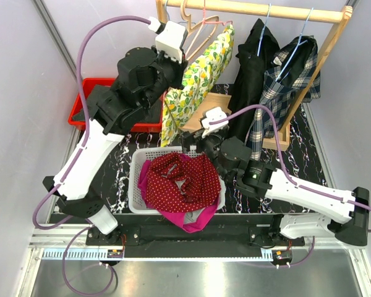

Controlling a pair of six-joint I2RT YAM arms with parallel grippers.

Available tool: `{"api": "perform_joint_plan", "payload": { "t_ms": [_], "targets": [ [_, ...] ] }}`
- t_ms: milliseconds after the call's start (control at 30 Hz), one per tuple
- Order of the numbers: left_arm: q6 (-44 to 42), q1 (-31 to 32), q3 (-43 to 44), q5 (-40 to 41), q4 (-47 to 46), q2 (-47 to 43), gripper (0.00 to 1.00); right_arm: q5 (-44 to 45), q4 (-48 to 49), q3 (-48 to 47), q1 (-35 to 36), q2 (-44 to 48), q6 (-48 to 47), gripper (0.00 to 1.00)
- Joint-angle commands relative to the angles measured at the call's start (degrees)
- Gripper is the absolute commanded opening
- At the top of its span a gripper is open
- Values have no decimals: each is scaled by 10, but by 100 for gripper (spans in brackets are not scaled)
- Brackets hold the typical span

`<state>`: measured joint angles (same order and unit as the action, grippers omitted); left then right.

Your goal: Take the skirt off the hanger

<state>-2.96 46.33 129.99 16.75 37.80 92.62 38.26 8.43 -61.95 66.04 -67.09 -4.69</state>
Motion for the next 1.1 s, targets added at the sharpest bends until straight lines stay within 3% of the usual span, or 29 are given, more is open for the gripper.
{"api": "perform_joint_plan", "payload": {
  "t_ms": [0,500,767,1067],
  "targets": [
    [9,0,-4,3,-60,-22,0,-12,77,-42,-3,-28,-37,100],
    [18,1,-11,-6,-54,-28,0,34,190,-53,-4,-121,-153,100],
    [22,1,-18,-9,-50,-30,0,52,206,-37,-6,-97,-204,100],
    [27,2,-8,-19,-44,-26,0,52,240,-41,-43,-133,-234,100]
  ]
}}
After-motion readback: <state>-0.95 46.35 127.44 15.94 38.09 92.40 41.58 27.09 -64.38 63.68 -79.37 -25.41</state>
